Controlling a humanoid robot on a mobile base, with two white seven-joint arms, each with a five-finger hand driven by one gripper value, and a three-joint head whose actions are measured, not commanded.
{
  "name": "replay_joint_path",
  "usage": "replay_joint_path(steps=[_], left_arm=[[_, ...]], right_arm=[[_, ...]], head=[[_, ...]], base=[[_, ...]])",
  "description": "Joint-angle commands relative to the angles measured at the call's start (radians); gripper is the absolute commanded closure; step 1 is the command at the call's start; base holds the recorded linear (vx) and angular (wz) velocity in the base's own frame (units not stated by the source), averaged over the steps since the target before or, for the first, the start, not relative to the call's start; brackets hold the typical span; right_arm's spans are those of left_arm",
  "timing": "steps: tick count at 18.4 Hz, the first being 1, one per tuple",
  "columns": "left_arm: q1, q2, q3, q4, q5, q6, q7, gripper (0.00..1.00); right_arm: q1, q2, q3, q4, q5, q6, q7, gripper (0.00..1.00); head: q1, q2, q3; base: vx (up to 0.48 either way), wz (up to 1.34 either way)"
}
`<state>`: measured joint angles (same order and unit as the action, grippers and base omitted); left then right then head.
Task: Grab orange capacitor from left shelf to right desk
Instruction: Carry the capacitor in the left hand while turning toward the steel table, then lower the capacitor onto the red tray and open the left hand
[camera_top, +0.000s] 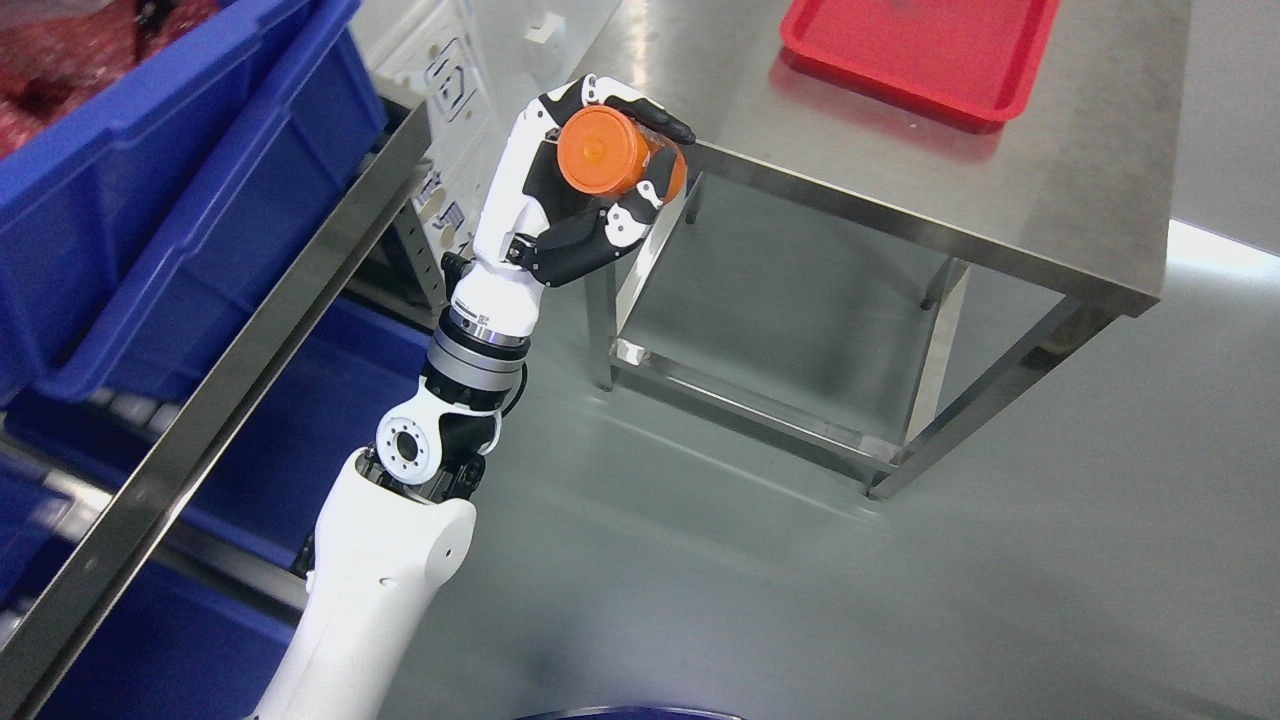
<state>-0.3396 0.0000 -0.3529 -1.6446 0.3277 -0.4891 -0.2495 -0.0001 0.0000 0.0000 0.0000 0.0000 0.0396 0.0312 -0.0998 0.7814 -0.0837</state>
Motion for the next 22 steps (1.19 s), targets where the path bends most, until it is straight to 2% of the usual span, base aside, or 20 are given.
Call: replay_joint_path(steps=[1, 5, 9, 16, 19, 22], left_arm=[[-0.056, 0.017, -0.075, 0.025, 0.001, 0.072, 0.004, 0.96], [-0.123, 0.017, -0.106, 0.075, -0.001, 0.162, 0.044, 0.96], [-0.252, 0.017, -0.077, 0.222, -0.002, 0.28, 0.061, 0.96], [-0.447, 0.017, -0.063, 0.572, -0.009, 0.293, 0.075, 0.94], [-0.473, 0.017, -0.07, 0.675, -0.01, 0.334, 0.075, 0.94], [-0.473, 0.017, -0.08, 0.801, -0.022, 0.32, 0.076, 0.92]], right_arm=[[0.034, -0.017, -0.012, -0.023, 0.0, 0.0, 0.001, 0.0], [0.034, -0.017, -0.011, -0.023, 0.0, 0.0, -0.001, 0.0], [0.034, -0.017, -0.012, -0.023, 0.0, 0.0, -0.001, 0.0], [0.034, -0.017, -0.012, -0.023, 0.0, 0.0, -0.001, 0.0], [0.034, -0.017, -0.012, -0.023, 0.0, 0.0, -0.001, 0.0], [0.034, -0.017, -0.011, -0.023, 0.0, 0.0, -0.001, 0.0]], head=[[0.0, 0.0, 0.0], [0.0, 0.0, 0.0], [0.0, 0.0, 0.0], [0.0, 0.0, 0.0], [0.0, 0.0, 0.0], [0.0, 0.0, 0.0]], base=[[0.393, -0.52], [0.362, -0.53], [0.318, -0.42], [0.244, -0.22], [0.168, -0.08], [0.128, -0.07]])
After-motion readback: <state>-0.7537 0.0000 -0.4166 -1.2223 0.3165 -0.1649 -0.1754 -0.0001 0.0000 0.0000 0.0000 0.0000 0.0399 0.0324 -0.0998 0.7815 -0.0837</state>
